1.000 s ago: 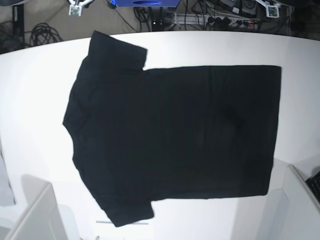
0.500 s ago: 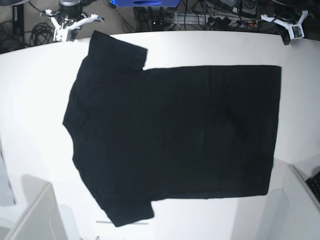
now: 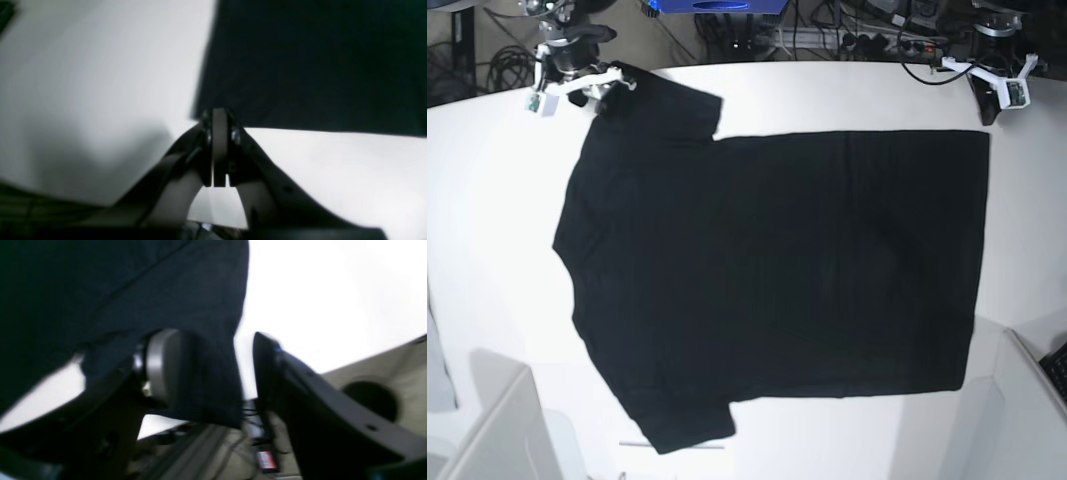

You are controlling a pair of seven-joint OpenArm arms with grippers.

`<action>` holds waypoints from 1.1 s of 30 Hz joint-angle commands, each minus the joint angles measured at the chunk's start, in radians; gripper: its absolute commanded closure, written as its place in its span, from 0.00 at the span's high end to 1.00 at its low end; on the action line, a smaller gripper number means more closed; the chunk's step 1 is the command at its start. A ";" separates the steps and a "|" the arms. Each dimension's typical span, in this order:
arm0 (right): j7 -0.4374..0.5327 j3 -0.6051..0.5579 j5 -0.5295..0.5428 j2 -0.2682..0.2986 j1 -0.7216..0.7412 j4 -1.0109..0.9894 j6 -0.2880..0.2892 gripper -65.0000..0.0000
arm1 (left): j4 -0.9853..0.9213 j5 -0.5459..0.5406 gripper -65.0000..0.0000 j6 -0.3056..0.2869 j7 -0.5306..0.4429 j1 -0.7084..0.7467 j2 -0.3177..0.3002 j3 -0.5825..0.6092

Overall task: Fold the T-shirt properly
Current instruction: 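Move both grippers down to the shoulder corners of the black T-shirt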

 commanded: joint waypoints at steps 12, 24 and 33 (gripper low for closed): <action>0.012 -0.005 0.018 0.034 0.062 -0.140 0.004 0.51 | -0.086 -0.300 0.63 -0.266 0.351 -0.154 -0.007 -0.282; 0.012 -0.091 0.017 0.036 0.040 -0.201 0.082 0.29 | -0.149 -0.300 0.63 -0.266 0.356 -0.208 -0.007 -0.289; 0.010 -0.086 0.017 0.036 0.039 -0.203 0.080 0.00 | -0.198 -0.300 0.63 -0.266 0.359 -0.258 -0.004 -0.288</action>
